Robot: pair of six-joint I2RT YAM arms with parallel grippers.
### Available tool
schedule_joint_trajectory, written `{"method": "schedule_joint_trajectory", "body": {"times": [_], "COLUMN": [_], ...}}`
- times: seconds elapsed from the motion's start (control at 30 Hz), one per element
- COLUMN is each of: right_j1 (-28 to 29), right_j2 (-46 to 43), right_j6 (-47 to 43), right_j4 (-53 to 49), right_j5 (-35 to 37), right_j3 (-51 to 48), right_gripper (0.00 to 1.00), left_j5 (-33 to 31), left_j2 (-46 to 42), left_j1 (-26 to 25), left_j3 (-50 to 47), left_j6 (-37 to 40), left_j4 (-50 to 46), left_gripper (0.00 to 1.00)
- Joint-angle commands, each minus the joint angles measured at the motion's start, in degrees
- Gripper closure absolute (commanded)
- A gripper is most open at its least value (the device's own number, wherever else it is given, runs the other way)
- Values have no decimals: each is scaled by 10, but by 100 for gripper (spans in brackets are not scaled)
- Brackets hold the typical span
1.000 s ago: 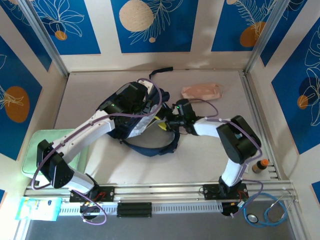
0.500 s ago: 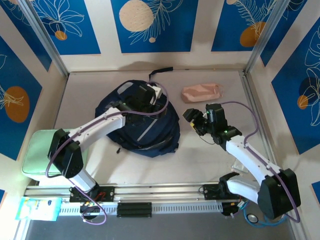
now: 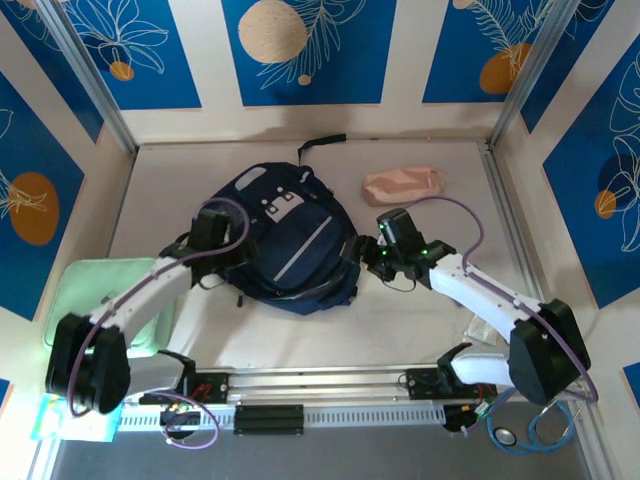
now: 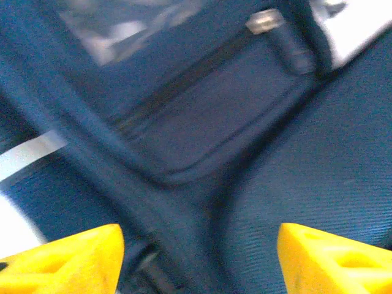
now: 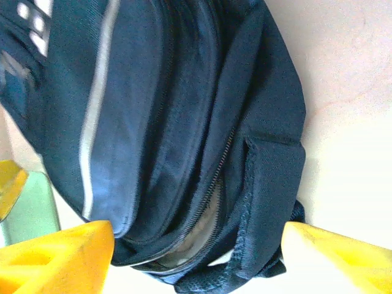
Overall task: Pack the student bag
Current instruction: Rotate the student bag at the center of the table.
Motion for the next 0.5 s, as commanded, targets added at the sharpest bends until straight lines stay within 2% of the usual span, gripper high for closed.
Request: {"method": "schedule_joint_trajectory", "body": {"times": [0.0, 0.13, 0.23, 0.47], "right_j1": [10, 14, 17, 19], "right_j2": [19, 47, 59, 79], "right_j6": [2, 10, 11, 17], "right_j4": [-11, -8, -5, 15], "right_j5": [1, -8, -11, -41], "right_j3": [13, 16, 17, 15], "right_gripper": [27, 27, 28, 31], "left_j5": [0, 4, 7, 65], "left_j2": [-53, -80, -73, 11], "left_j1": [43, 93, 114, 125], "left_j3": [-67, -117, -134, -125], "left_j6": [-89, -135, -157, -164], "left_j4": [4, 34, 66, 171], "left_gripper": [39, 49, 52, 54]}}
